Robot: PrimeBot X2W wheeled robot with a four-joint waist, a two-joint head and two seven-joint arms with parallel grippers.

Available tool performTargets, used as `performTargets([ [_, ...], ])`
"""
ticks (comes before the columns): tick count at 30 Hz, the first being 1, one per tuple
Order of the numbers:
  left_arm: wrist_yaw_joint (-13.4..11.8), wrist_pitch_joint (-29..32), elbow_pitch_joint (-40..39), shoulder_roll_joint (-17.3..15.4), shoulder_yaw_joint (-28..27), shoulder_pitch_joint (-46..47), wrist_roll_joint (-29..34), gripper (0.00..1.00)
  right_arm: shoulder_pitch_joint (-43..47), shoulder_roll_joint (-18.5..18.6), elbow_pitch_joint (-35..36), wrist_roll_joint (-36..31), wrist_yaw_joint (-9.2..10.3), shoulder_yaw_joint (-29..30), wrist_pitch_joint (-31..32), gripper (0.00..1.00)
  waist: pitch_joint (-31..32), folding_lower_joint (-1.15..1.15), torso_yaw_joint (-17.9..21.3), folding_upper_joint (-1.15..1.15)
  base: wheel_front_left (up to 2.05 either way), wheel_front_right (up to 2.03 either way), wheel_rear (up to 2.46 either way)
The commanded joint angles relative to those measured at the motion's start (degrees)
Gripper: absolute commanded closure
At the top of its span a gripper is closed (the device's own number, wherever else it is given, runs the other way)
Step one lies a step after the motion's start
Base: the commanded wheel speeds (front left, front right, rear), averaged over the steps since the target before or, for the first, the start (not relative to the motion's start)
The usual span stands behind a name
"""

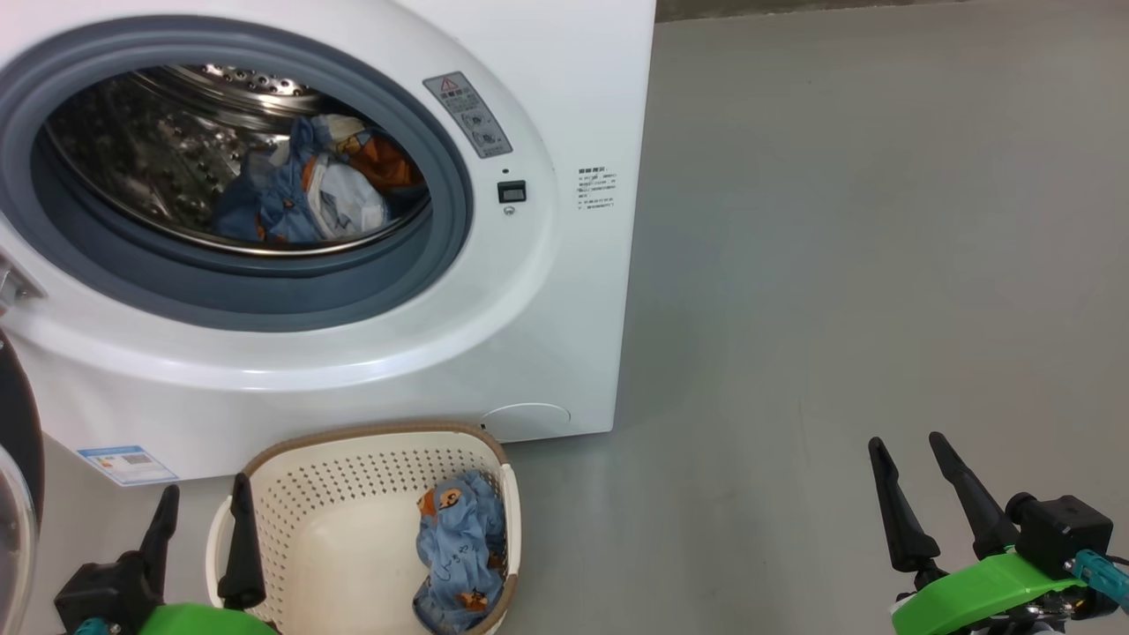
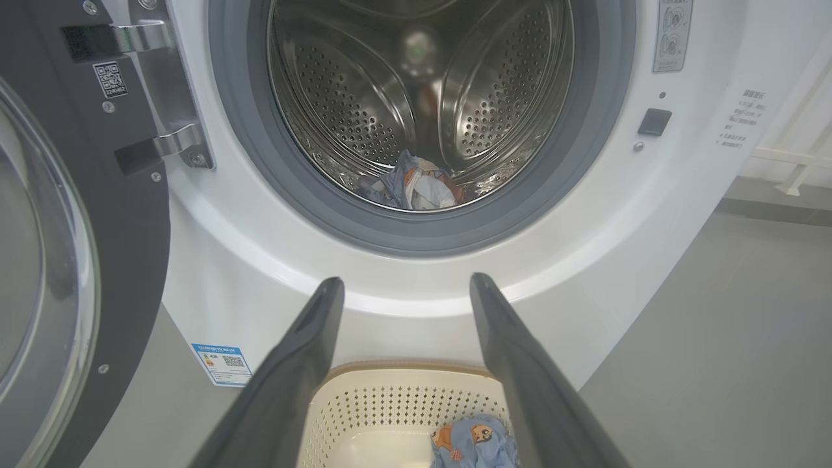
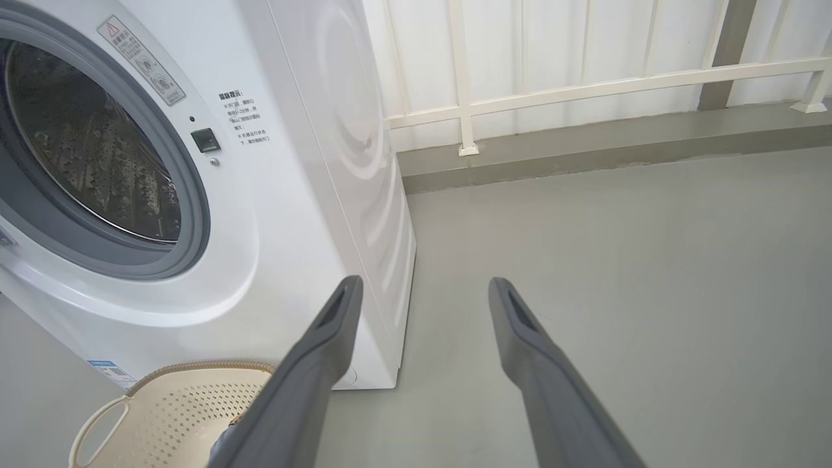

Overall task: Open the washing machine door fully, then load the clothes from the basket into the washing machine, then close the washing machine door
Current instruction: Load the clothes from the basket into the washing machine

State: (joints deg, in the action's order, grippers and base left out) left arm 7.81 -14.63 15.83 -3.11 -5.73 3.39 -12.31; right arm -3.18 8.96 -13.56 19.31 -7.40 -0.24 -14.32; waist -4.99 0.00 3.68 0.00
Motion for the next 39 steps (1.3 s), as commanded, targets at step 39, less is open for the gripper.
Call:
performTargets([
  [39, -0.32, -0.37, 14.44, -4.0, 7.62, 16.27, -6.18, 0.0, -12.18, -4.35, 4.54, -1.28, -0.09, -1.08, -0.68, 0.0, -24.51, 0.0, 2.64, 0.0, 0.0, 0.0, 0.0],
])
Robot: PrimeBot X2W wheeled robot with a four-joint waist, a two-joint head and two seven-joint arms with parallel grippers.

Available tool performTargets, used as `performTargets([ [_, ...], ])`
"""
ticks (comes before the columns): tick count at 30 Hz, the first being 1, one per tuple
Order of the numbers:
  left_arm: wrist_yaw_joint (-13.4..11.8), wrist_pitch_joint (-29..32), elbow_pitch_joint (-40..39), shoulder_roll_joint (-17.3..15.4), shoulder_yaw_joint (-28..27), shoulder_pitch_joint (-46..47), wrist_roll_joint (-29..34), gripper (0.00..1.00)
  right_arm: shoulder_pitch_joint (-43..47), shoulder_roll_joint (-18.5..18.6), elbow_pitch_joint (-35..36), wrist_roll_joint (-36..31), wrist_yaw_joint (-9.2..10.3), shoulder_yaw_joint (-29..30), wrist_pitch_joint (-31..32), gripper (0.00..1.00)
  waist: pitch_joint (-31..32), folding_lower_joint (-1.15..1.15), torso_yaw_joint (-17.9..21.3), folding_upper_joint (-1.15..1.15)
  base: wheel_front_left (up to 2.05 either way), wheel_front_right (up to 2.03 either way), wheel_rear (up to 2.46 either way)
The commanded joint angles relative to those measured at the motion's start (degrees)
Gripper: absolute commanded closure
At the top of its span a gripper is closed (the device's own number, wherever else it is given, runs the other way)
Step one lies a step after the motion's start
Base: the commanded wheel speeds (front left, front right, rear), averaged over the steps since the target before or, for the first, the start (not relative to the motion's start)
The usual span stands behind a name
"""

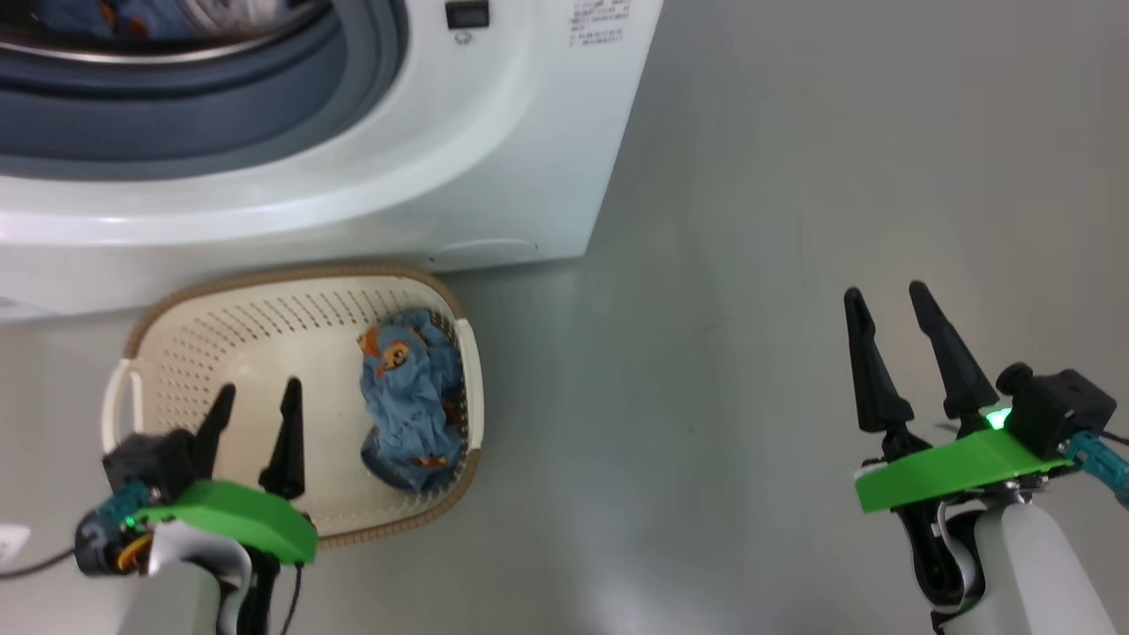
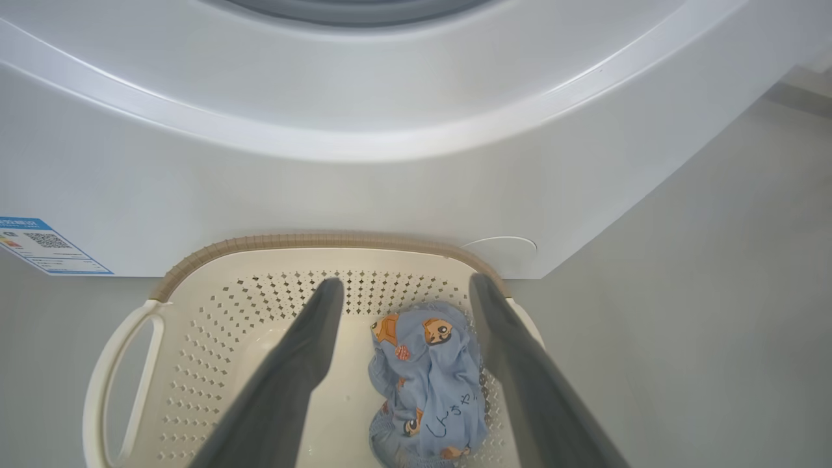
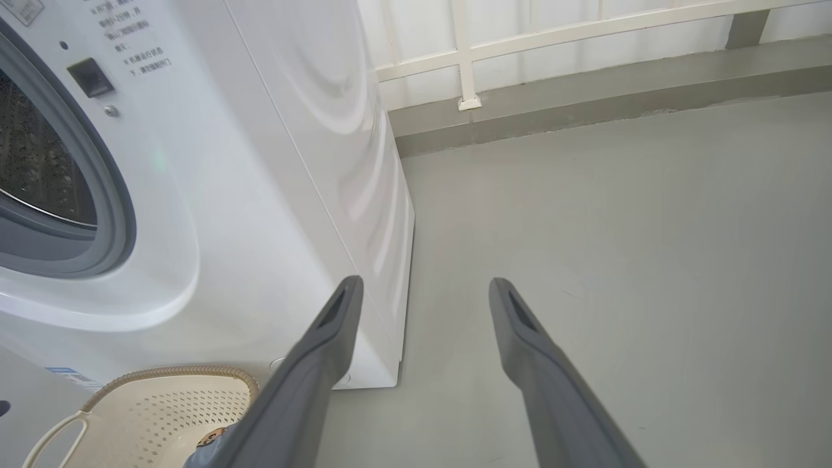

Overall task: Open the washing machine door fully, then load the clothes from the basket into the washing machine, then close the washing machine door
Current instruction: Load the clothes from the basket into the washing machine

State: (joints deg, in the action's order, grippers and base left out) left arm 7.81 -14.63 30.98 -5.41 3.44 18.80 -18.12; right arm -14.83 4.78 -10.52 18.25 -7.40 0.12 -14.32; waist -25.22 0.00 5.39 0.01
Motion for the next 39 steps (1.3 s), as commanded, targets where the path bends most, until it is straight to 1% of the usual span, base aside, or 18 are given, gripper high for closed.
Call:
performTargets([
  [1, -0.32, -0.37, -0.16, -1.94, -1.43, 1.9, -0.69, 0.0, -1.07, -0.3, 1.62, -0.26, -0.09, -1.38, -0.68, 0.0, -5.24, 0.0, 1.04, -0.01, 0.0, 0.0, 0.0],
  [5, -0.32, -0.37, 2.61, -3.19, 0.16, 5.74, -1.94, 0.0, -3.37, -0.8, 2.01, -0.34, -0.09, -1.62, -0.68, 0.0, -8.91, 0.0, 1.79, -0.01, 0.0, 0.0, 0.0],
  [10, -0.32, -0.37, 7.07, -5.05, 3.43, 10.4, -4.34, 0.0, -6.0, -1.38, 2.28, -0.28, -0.09, -2.19, -0.68, 0.0, -13.0, 0.0, 2.9, -0.01, 0.0, 0.0, 0.0],
  [18, -0.32, -0.37, 14.67, -8.53, 10.18, 17.89, -11.15, 0.0, -8.82, -1.85, 2.78, 0.34, -0.09, -2.66, -0.68, 0.0, -18.66, 0.0, 4.68, -0.01, 0.0, 0.0, 0.0],
  [24, -0.32, -0.37, 18.81, -10.83, 19.48, 21.2, -17.94, 0.0, -10.16, -1.89, 2.89, 2.2, -0.09, -3.7, -0.68, 0.0, -20.66, 0.0, 6.33, -0.01, 0.0, 0.0, 0.0],
  [25, -0.32, -0.37, 19.22, -11.61, 22.76, 22.12, -21.21, 0.0, -10.41, -1.89, 3.05, 2.53, -0.09, -3.85, -0.68, 0.0, -21.16, 0.0, 6.72, -0.01, 0.0, 0.0, 0.0],
  [31, -0.32, -0.23, 18.99, -14.77, 32.5, 24.83, -30.62, 0.0, -10.83, -1.9, 3.59, 3.18, -0.09, -4.05, -0.68, 0.0, -22.54, 0.0, 7.53, -0.01, 0.0, 0.0, 0.0],
  [38, -0.32, 0.56, 19.03, -17.85, 42.21, 27.83, -38.83, 0.0, -11.1, -1.9, 3.82, 3.82, -0.09, -5.15, -0.68, 0.0, -23.63, 0.0, 8.49, -0.01, 0.0, 0.0, 0.0],
  [39, -0.32, 0.56, 19.03, -17.85, 42.21, 27.83, -38.83, 0.0, -11.1, -1.9, 3.82, 3.82, -0.09, -5.15, -0.68, 0.0, -23.63, 0.0, 8.49, -0.01, 0.0, 0.0, 0.0],
])
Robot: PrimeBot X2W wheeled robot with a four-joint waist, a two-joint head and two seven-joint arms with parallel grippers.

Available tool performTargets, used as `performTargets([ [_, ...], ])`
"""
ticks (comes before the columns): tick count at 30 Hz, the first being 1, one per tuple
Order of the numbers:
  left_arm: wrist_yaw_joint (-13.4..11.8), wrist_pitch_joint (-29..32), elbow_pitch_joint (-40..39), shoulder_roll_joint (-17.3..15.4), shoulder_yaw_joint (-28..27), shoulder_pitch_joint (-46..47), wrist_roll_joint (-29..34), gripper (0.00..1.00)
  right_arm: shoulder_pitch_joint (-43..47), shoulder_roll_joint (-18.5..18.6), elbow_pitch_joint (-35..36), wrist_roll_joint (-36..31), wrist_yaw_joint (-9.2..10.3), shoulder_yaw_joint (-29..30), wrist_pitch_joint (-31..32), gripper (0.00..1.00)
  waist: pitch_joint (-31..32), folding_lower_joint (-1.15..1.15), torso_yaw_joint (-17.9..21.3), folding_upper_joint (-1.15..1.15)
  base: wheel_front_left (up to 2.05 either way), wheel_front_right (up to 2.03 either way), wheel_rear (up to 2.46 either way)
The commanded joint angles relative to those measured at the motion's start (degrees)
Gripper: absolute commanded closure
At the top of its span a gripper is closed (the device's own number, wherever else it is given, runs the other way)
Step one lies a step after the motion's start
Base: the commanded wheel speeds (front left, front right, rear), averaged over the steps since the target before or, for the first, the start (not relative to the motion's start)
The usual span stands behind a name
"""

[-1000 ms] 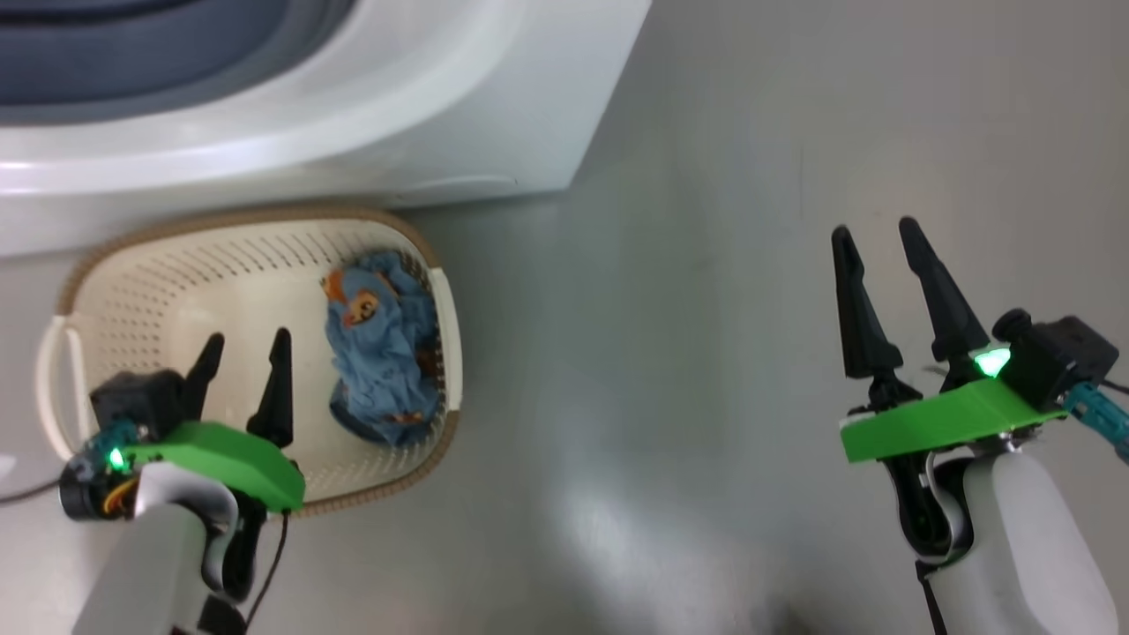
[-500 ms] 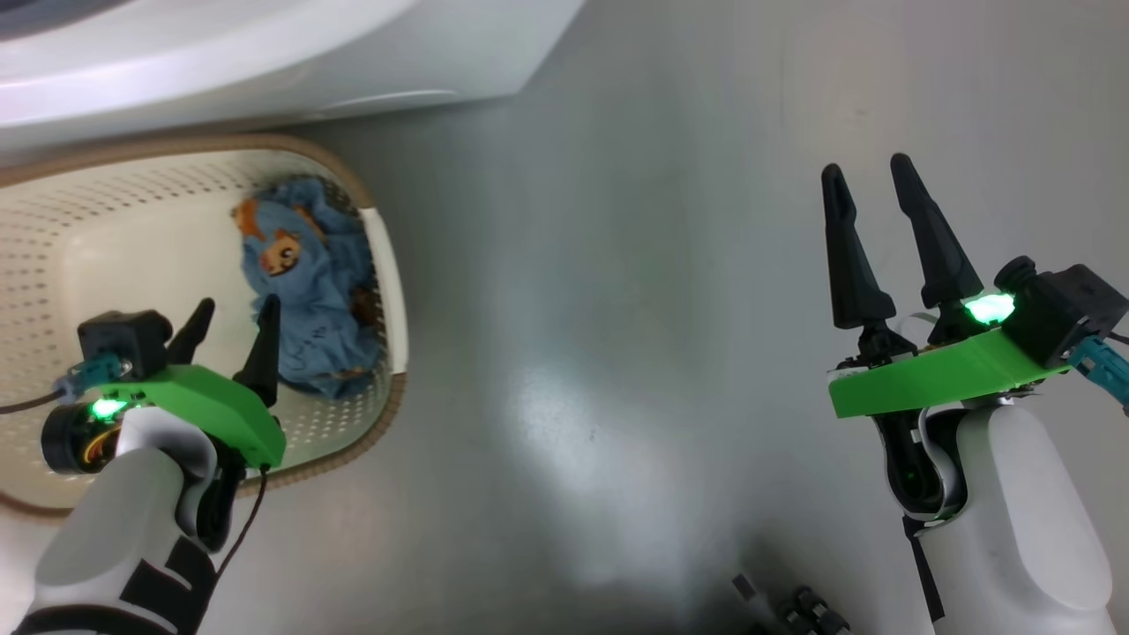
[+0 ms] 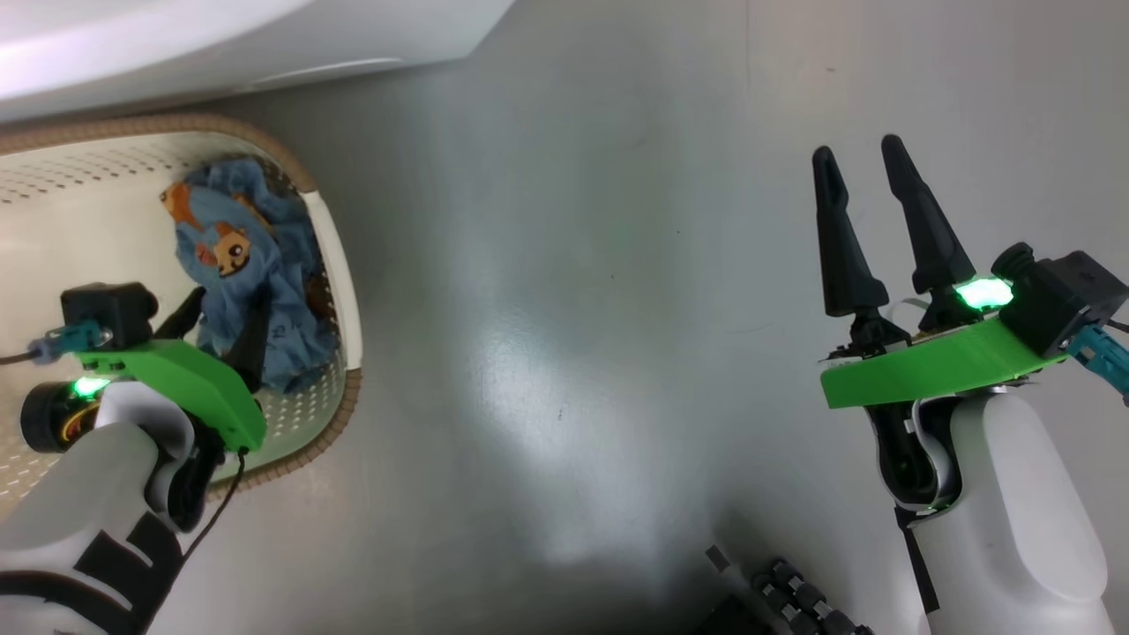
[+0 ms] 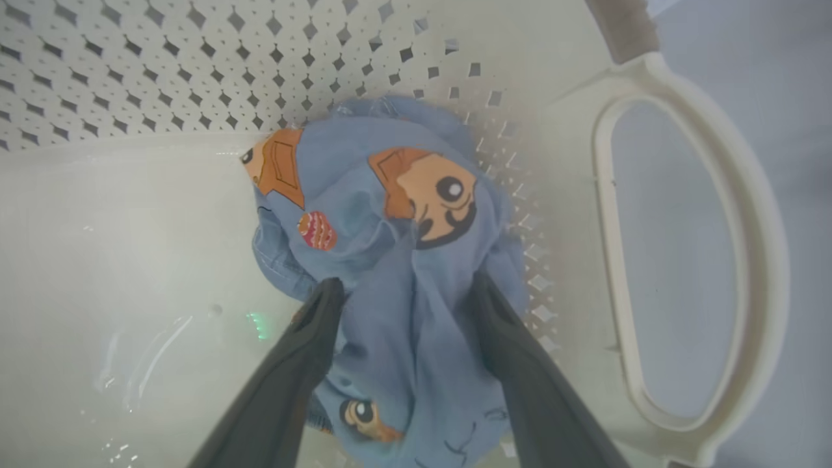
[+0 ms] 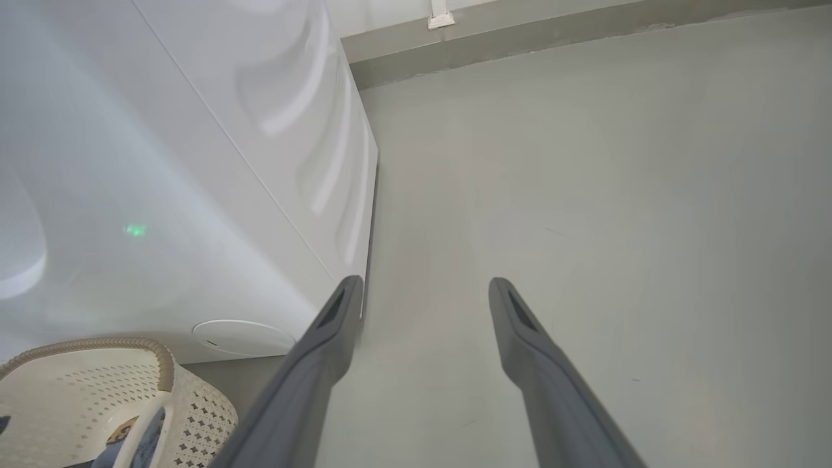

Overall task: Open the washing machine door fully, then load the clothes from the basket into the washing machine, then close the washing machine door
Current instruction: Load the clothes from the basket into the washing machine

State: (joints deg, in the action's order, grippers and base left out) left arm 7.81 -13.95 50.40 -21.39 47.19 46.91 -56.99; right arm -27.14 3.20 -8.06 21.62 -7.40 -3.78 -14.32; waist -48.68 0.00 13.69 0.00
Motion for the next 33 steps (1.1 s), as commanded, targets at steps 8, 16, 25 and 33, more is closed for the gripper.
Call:
performTargets([
  [8, -0.32, 1.21, -0.18, -3.65, 6.82, 2.94, -7.59, 0.34, 1.14, -0.32, 1.48, 0.65, -0.09, -1.97, -0.68, 0.0, -0.59, 0.0, 0.79, 0.0, 0.0, 0.0, 0.0],
  [16, -0.32, 0.46, 0.17, -3.76, 11.94, 3.9, -14.02, 1.0, 1.37, -0.32, 1.09, 0.61, -0.09, -1.86, -0.68, 0.0, 1.68, 0.0, 0.8, 0.0, 0.0, 0.0, 0.0],
  [25, -0.32, -0.99, 1.13, -2.94, 11.79, 0.27, -18.36, 1.0, 2.94, -0.32, -0.1, -0.12, -0.09, -1.29, -0.68, 0.0, 9.33, 0.0, -0.86, 0.0, 0.0, 0.0, 0.0],
  [33, -0.32, -1.04, -2.42, -2.49, 0.31, -6.85, -11.99, 1.0, 5.99, -0.32, -1.87, -1.65, -0.09, -0.72, -0.68, 0.0, 18.78, 0.0, -3.15, 0.0, 0.0, 0.0, 0.0],
])
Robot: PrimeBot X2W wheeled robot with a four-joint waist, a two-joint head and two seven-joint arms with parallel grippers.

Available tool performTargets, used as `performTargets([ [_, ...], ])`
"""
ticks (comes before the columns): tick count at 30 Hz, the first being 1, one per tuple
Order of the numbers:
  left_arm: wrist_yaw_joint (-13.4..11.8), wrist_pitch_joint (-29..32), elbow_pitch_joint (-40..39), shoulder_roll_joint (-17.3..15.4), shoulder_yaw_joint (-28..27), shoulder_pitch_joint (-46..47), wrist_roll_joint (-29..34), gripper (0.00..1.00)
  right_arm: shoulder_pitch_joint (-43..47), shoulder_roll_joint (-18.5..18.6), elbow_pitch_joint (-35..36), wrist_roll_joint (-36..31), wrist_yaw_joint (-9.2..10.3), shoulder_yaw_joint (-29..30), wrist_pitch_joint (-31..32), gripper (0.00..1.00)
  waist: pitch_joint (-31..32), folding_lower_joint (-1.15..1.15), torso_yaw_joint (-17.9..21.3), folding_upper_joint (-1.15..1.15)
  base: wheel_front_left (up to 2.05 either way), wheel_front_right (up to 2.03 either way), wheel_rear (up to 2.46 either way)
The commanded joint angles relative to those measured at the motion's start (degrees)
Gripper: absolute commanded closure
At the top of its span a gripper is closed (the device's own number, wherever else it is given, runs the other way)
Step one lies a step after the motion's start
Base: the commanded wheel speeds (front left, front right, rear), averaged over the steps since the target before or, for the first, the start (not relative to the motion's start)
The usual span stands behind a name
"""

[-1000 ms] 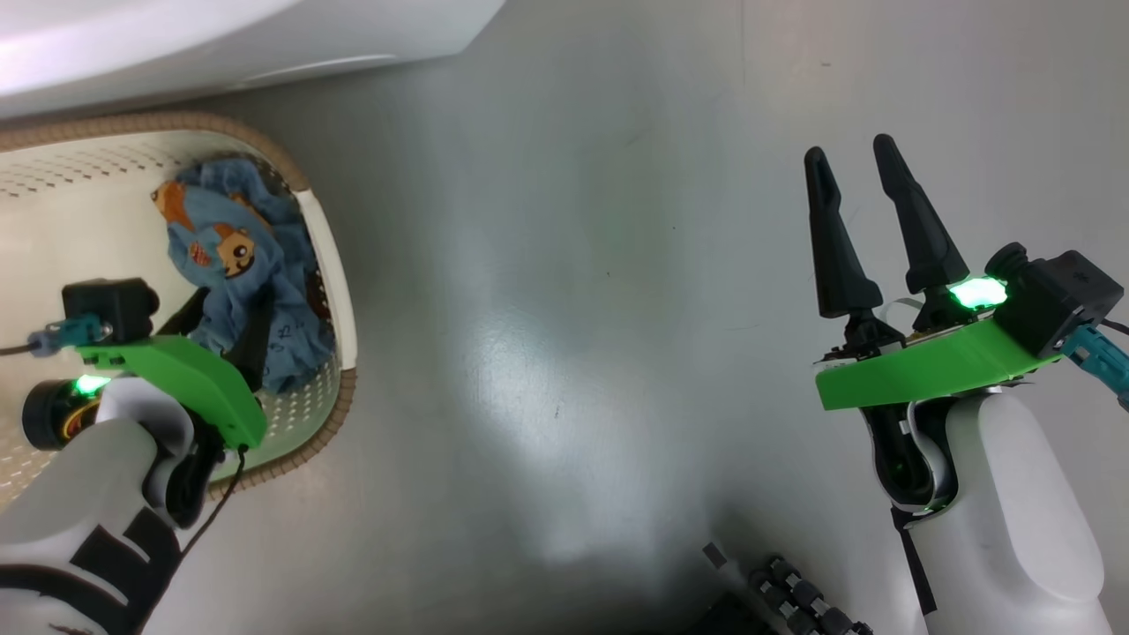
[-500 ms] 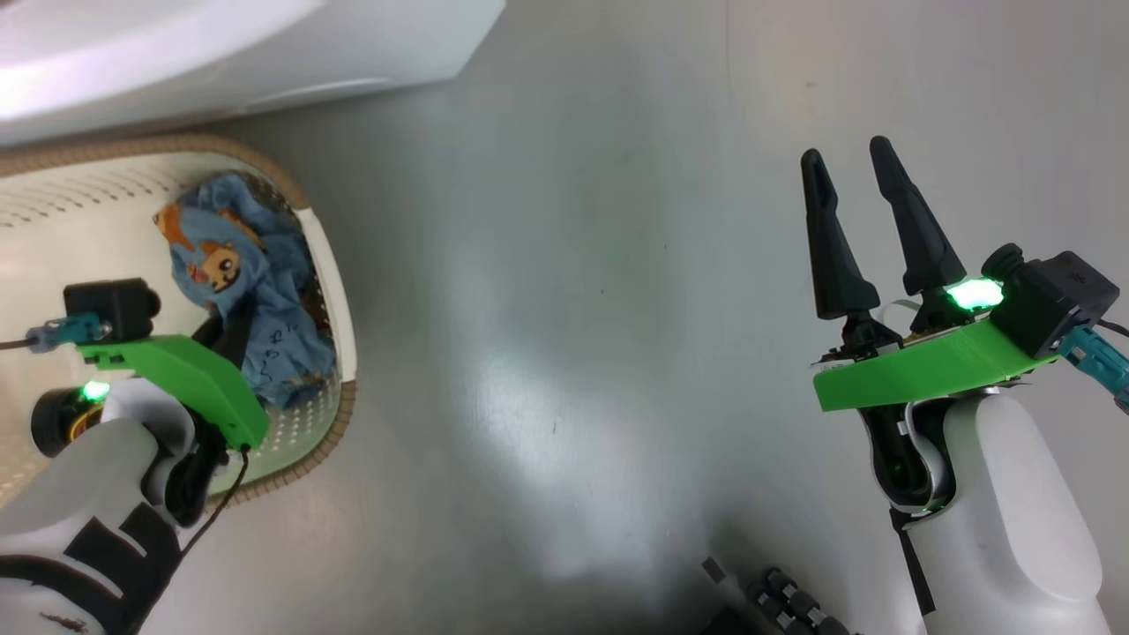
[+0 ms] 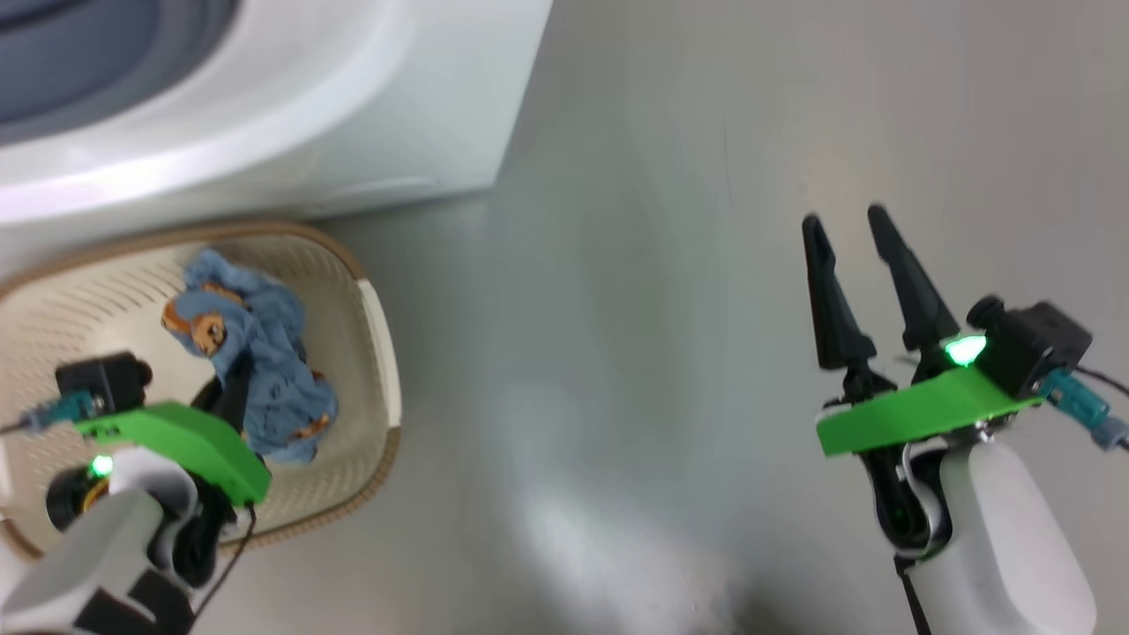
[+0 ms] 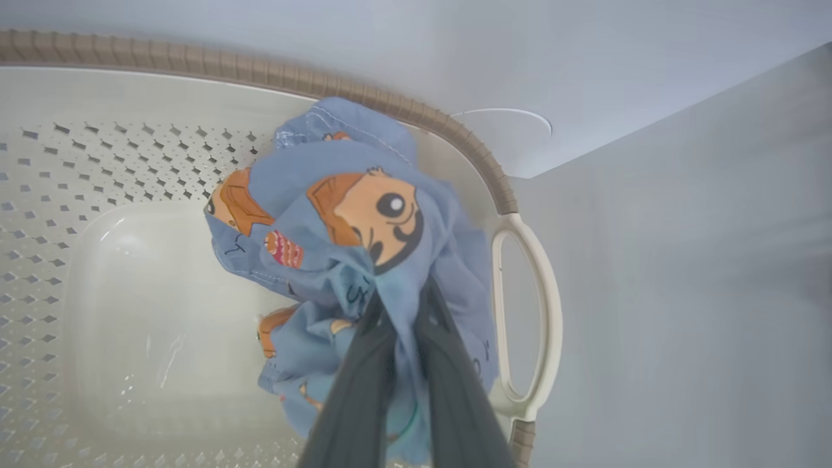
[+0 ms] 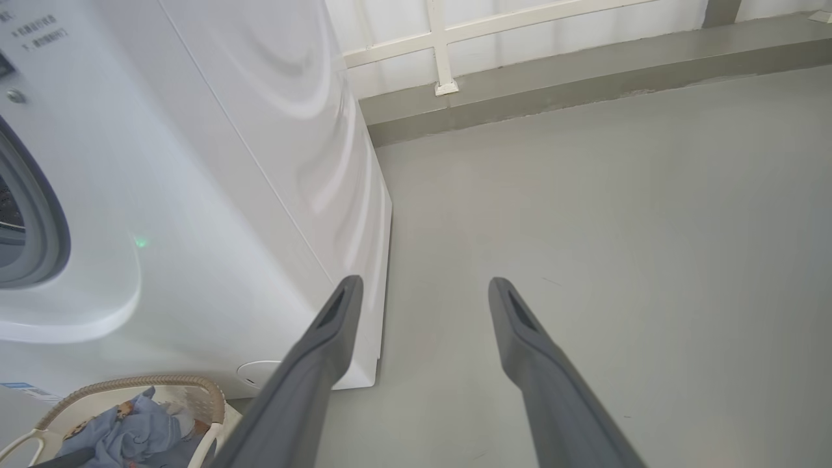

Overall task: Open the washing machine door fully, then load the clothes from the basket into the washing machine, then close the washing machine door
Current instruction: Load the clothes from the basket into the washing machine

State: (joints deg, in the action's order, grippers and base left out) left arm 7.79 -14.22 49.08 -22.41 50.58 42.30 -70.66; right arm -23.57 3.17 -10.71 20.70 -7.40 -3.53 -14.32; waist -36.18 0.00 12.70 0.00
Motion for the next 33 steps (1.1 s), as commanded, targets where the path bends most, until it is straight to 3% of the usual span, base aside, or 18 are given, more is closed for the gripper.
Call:
performTargets([
  [1, -0.31, -0.76, -1.62, -1.29, -4.86, -3.39, 3.0, 1.0, 3.01, -0.29, 0.5, -0.99, -0.09, -0.91, -0.68, 0.0, 7.51, 0.0, -2.5, 0.0, 0.0, 0.0, 0.0],
  [10, -0.31, -0.77, -7.83, 0.99, -17.88, -13.83, 14.83, 1.0, 8.35, 0.84, -1.52, -1.85, -0.09, -0.83, -0.68, 0.0, 17.95, 0.0, -4.96, 0.0, 0.0, 0.0, 0.0],
  [33, -0.31, -0.77, -27.04, 6.73, -39.86, -30.64, 41.17, 1.0, 18.12, 5.53, -2.57, -1.36, -0.09, 0.37, -0.68, 0.0, 32.18, 0.0, -9.4, 0.0, 0.0, 0.0, 0.0],
])
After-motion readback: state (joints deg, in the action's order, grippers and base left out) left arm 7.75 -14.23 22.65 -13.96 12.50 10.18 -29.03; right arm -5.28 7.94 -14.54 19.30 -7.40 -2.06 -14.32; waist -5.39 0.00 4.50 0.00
